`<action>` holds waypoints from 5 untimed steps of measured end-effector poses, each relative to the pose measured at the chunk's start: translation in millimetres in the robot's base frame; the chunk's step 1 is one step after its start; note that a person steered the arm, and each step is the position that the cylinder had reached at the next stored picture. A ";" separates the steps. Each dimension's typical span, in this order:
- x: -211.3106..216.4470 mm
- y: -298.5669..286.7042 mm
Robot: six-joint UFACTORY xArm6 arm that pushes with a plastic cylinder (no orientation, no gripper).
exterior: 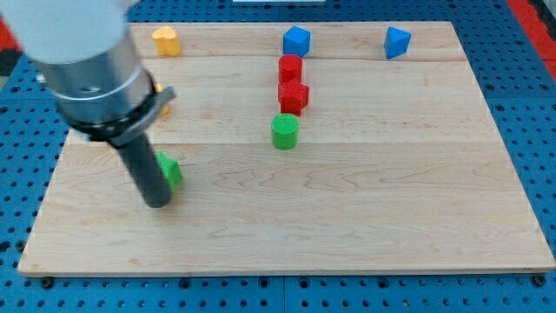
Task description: Place the green star at the bottom left of the green circle
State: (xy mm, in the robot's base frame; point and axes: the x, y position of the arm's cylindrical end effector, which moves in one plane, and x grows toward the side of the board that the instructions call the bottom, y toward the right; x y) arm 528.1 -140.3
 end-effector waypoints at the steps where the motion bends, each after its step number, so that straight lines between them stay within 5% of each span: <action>1: 0.1 0.0; 4: 31.4 -57.0; 5: -8.8 -82.7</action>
State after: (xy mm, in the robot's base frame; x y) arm 519.3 -223.1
